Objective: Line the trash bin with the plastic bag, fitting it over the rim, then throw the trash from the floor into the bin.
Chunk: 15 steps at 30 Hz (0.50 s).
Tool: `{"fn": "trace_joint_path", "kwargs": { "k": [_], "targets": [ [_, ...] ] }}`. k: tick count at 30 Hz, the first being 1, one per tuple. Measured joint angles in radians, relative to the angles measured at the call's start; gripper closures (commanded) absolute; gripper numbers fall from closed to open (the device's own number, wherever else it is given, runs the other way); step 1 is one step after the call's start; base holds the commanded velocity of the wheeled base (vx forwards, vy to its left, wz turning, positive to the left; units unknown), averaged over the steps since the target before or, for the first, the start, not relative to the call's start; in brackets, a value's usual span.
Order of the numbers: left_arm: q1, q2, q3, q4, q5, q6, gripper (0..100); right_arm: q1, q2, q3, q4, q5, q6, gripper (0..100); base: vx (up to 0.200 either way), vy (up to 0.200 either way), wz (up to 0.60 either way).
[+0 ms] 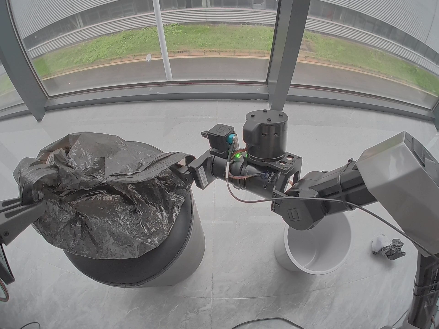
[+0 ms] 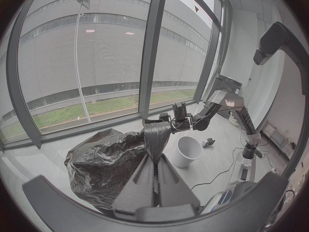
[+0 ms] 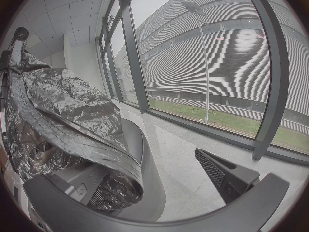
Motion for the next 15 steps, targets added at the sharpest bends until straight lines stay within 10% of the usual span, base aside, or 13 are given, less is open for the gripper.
{"fn": "trace_joint_path", "kwargs": {
  "k": [15],
  "targets": [
    [0.0,-0.011,0.004,0.0,-0.017,-0.011,100,0.003,-0.103,0.174,-0.05,0.086,0.001,100,0.0,0.0,0.0]
  ]
}}
